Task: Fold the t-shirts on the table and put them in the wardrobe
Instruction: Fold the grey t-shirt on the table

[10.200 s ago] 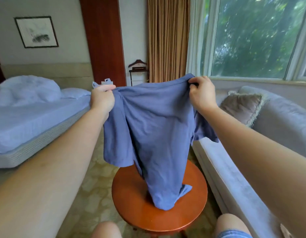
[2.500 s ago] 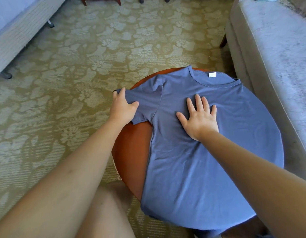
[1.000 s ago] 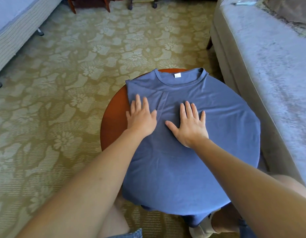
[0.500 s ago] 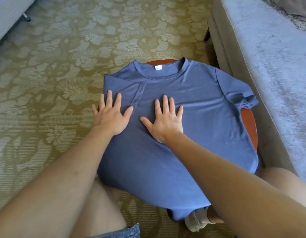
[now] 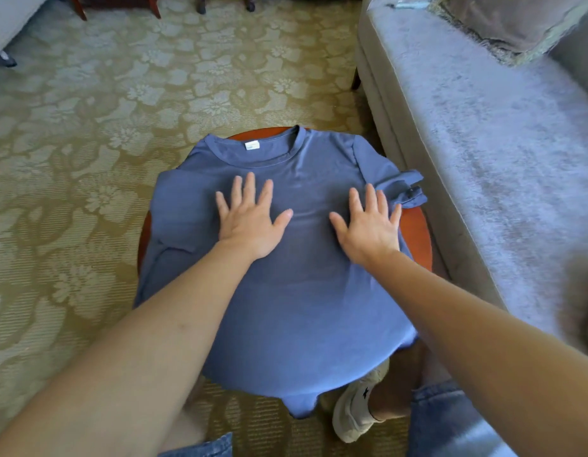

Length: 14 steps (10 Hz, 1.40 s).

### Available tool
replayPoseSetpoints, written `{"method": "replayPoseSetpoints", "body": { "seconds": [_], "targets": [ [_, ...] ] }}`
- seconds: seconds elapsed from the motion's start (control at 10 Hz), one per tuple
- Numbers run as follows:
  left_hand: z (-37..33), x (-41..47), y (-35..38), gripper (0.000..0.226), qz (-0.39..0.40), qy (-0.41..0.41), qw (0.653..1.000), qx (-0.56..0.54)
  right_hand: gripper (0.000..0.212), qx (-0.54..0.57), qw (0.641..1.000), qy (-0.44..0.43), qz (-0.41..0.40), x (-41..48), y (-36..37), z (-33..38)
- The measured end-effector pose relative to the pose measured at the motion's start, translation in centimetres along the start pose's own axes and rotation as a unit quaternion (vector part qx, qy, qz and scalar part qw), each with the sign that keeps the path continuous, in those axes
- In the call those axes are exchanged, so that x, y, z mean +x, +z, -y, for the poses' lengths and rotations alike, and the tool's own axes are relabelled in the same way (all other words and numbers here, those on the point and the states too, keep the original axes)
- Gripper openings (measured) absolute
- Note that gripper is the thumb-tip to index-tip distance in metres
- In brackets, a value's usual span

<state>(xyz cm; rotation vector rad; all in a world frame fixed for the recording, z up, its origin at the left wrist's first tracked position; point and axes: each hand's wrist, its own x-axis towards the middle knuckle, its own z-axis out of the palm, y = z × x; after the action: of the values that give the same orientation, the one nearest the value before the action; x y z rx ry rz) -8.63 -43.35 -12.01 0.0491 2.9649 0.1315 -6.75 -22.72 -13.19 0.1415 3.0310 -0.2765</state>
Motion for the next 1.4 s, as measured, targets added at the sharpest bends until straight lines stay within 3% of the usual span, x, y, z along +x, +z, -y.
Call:
{"method": "replayPoseSetpoints", "body": {
  "seconds": [0.1, 0.3, 0.5, 0.6, 0.8, 0.9, 1.0, 1.4],
  "targets": [
    [-5.5, 0.8, 0.7, 0.073, 0.018, 0.033, 0.999, -0.020, 0.068, 0.008, 0.999, 0.035, -0.012, 0.8, -1.0, -3.7],
    [-9.4, 1.4, 2.8, 0.072, 0.017, 0.006, 1.000, -0.019, 0.064, 0.095, 0.992, 0.082, -0.012, 0.8, -0.3, -8.6],
    [-9.4, 1.2, 3.2, 0.071, -0.023, -0.004, 1.000, -0.020, 0.068, 0.372, 0.911, 0.175, -0.028, 2.8, -1.5, -10.4],
    [-9.3, 1.2, 3.3, 0.070, -0.033, -0.007, 0.999, -0.022, 0.063, 0.414, 0.887, 0.194, -0.070, 4.7, -2.6, -10.8],
    [-9.4, 1.2, 3.4, 0.068, -0.042, -0.008, 0.999, -0.019, 0.030, 0.489, 0.837, 0.243, -0.005, 7.9, -1.9, -12.1],
    [-9.3, 1.2, 3.4, 0.068, -0.043, -0.009, 0.999, -0.021, 0.039, 0.517, 0.816, 0.258, 0.001, 7.8, -1.2, -12.1],
    [-9.4, 1.2, 3.4, 0.068, -0.043, -0.010, 0.999, -0.022, 0.045, 0.498, 0.829, 0.245, -0.068, 7.3, -1.1, -12.1],
    [-9.3, 1.1, 3.5, 0.067, -0.051, -0.009, 0.998, -0.031, 0.031, 0.521, 0.811, 0.212, -0.159, 6.7, -1.2, -12.4]
  ]
}}
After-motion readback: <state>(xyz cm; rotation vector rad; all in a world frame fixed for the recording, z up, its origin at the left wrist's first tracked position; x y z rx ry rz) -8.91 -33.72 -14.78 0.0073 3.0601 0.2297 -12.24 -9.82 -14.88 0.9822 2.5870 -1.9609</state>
